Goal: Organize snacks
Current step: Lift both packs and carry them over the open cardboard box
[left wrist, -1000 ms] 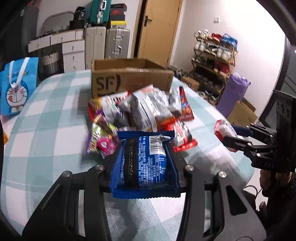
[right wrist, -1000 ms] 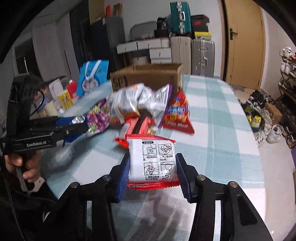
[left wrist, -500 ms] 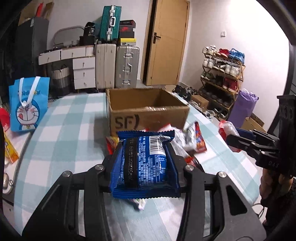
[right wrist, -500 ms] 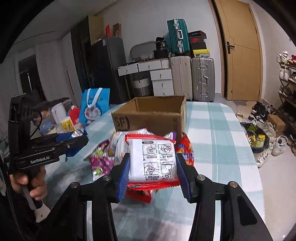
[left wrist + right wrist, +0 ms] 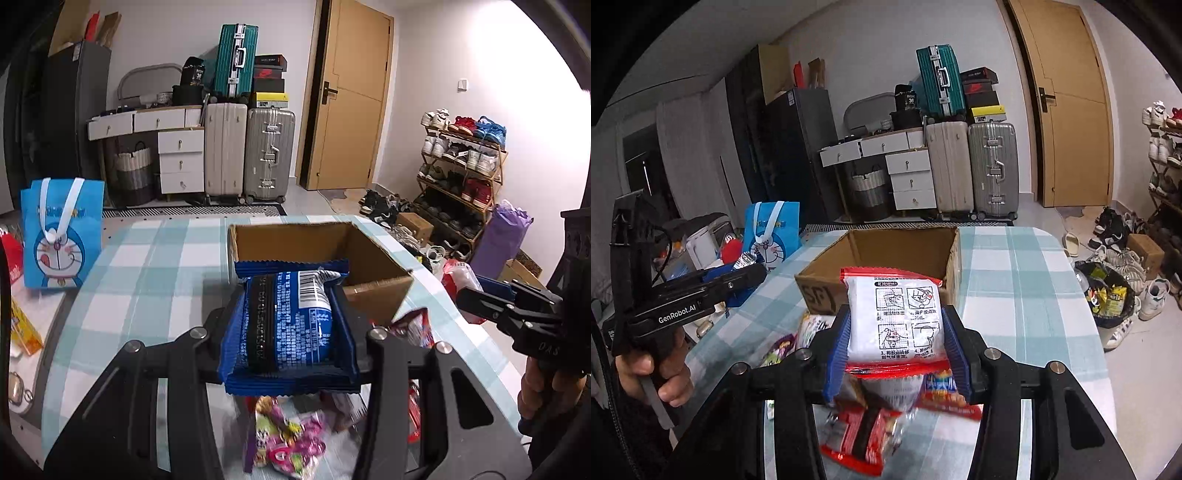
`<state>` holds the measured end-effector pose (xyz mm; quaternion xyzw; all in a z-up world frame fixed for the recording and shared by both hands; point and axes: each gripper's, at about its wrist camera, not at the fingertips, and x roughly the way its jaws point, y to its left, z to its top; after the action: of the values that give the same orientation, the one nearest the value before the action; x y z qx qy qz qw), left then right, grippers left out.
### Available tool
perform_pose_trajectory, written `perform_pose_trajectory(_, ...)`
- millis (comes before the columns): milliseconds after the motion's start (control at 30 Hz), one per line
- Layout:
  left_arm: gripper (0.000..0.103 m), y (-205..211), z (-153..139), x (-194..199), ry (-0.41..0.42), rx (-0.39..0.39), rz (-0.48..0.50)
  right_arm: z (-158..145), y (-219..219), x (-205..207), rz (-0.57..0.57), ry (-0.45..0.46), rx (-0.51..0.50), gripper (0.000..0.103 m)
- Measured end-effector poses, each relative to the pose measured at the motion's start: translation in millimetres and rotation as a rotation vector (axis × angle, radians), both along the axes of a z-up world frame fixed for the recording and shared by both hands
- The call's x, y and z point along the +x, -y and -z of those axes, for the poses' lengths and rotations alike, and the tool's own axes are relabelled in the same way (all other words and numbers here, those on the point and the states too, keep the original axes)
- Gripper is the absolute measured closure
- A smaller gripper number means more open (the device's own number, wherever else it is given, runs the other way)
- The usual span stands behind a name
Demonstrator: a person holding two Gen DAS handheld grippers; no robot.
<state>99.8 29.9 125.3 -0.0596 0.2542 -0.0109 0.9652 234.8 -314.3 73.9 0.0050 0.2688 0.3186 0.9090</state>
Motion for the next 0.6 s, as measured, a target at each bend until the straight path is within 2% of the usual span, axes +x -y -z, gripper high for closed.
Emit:
perform_pose_trajectory(333,0.062,-6.2,-5.0,50.1,-0.017,0.006,-0.005,-5.5,-19.9,37.8,0.004,-0.013,0.011,0.055)
perform_pose_trajectory(600,0.062,-3.8,6.7,84.3,-0.048,0.010,-0.004,1.7,-33.5,66.1,-0.001,-0.031,0.019,0.055)
